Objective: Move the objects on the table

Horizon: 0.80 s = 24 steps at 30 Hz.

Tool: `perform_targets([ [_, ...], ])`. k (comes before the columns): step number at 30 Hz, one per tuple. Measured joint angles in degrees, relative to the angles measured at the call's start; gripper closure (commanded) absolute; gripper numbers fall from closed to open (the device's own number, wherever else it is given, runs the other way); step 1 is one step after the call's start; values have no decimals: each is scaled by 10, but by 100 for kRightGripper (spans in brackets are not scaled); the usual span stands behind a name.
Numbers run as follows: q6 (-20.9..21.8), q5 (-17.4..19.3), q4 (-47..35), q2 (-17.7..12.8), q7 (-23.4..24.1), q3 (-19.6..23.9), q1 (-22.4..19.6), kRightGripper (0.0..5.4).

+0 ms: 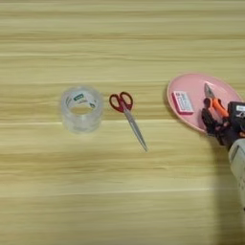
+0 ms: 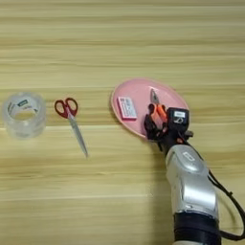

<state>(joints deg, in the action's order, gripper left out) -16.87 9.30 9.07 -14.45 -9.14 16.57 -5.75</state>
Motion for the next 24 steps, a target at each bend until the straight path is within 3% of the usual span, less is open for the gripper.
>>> perform_targets([
  [11, 1, -2, -40, -2, -5, -12, 2, 5],
  [24, 21, -13, -46, -16, -10, -6, 3, 5],
])
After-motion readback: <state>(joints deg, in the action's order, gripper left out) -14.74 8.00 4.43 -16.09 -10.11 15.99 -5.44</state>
